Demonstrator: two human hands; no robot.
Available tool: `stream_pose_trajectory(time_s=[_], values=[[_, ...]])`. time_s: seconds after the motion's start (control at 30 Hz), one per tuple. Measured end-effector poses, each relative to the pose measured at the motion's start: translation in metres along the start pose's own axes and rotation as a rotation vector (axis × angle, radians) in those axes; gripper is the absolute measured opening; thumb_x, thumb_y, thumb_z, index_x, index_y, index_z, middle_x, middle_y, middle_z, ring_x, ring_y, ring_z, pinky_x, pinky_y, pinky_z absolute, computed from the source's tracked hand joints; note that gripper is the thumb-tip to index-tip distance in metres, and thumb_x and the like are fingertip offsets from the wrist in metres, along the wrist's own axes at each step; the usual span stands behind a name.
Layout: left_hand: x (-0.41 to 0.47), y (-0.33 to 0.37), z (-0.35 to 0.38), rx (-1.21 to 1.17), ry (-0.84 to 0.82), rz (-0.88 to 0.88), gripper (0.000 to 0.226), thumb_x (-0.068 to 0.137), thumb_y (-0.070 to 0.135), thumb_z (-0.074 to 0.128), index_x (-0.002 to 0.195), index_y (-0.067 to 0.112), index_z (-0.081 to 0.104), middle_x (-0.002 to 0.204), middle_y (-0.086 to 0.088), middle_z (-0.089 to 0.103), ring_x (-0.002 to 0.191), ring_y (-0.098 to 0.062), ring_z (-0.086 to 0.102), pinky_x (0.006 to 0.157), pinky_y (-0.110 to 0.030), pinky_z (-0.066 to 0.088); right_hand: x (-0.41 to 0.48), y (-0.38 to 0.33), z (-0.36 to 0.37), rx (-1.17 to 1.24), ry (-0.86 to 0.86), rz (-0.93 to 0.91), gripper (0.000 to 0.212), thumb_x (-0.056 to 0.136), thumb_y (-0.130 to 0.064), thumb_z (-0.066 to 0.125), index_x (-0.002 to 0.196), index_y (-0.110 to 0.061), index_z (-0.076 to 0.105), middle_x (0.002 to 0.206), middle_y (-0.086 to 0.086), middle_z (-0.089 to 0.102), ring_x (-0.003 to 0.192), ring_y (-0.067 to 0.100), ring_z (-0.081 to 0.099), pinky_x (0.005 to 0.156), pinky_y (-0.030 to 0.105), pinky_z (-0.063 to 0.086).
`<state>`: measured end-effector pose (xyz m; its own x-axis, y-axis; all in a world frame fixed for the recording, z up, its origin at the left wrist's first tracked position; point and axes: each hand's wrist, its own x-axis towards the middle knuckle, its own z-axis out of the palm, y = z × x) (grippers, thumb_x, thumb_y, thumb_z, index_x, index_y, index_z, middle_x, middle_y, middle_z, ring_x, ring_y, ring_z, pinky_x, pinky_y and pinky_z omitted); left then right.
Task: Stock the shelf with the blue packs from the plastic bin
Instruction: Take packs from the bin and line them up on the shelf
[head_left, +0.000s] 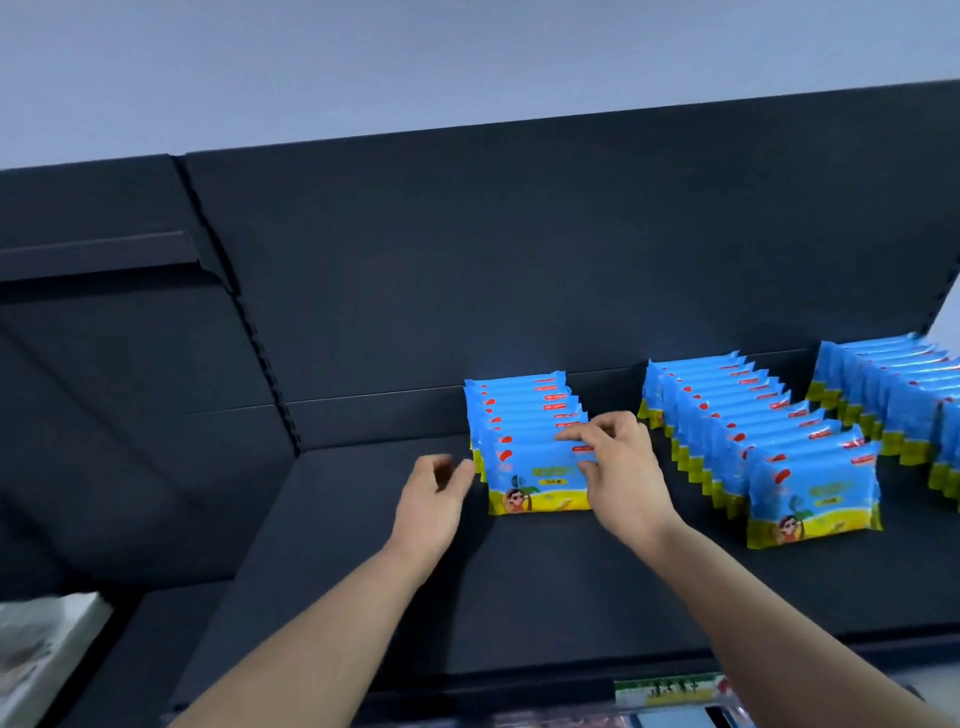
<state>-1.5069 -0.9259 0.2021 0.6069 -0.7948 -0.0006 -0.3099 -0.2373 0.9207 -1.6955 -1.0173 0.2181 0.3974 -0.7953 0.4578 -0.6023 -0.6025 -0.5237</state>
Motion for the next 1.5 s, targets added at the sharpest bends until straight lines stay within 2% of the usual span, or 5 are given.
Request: stream_pose_trajectory(time_s=[0.13,0.23,0.67,1.2,1.5], values=[[-0.009,-0.013,0.002,0.363,-0.119,0.165,0.077,0.074,0.059,0.069,0.135,0.023,0.042,0.130,0.011,0.051,0.122,-0.010,0.046,0.104,-0.032,0.040,0.002,-0.001,0.008,-0.132,0.036,0.020,0.050,0.079,0.006,0.060,0.116,-0.027,0.061,0.118,-0.001,0.040,0.106,0.018,0.040,0.086,0.033,0.041],[-0.012,-0.015,0.007,0.607,-0.038,0.283,0.074,0.076,0.058,0.067,0.136,0.025,0.040,0.132,0.010,0.049,0.122,-0.013,0.042,0.101,-0.028,0.039,0.001,0.000,0.013,-0.191,0.072,0.016,0.054,0.079,0.006,0.060,0.121,-0.028,0.058,0.122,0.001,0.041,0.108,0.020,0.041,0.084,0.033,0.037],[-0.026,-0.009,0.014,0.741,0.020,0.296,0.060,0.088,0.052,0.057,0.136,0.020,0.039,0.133,0.004,0.048,0.122,-0.018,0.040,0.100,-0.030,0.039,-0.021,-0.006,0.001,-0.189,0.076,-0.024,0.065,0.077,0.004,0.064,0.133,-0.024,0.047,0.139,0.004,0.037,0.126,0.024,0.033,0.092,0.042,0.039],[-0.176,-0.030,-0.057,0.816,0.382,0.191,0.039,0.088,0.005,0.046,0.124,0.018,0.054,0.126,0.002,0.055,0.119,-0.022,0.043,0.092,-0.033,0.041,-0.115,-0.087,0.020,0.052,-0.143,-0.511,0.048,0.078,-0.005,0.066,0.121,-0.025,0.057,0.127,-0.001,0.050,0.117,0.017,0.038,0.088,0.042,0.044],[-0.310,-0.125,-0.153,0.962,0.391,-0.361,0.044,0.086,0.006,0.045,0.126,0.023,0.053,0.129,0.000,0.053,0.122,-0.023,0.043,0.094,-0.034,0.039,-0.204,-0.166,0.067,0.077,-0.429,-0.802,0.045,0.072,-0.017,0.076,0.114,-0.024,0.061,0.108,-0.006,0.062,0.101,0.021,0.060,0.077,0.037,0.051]])
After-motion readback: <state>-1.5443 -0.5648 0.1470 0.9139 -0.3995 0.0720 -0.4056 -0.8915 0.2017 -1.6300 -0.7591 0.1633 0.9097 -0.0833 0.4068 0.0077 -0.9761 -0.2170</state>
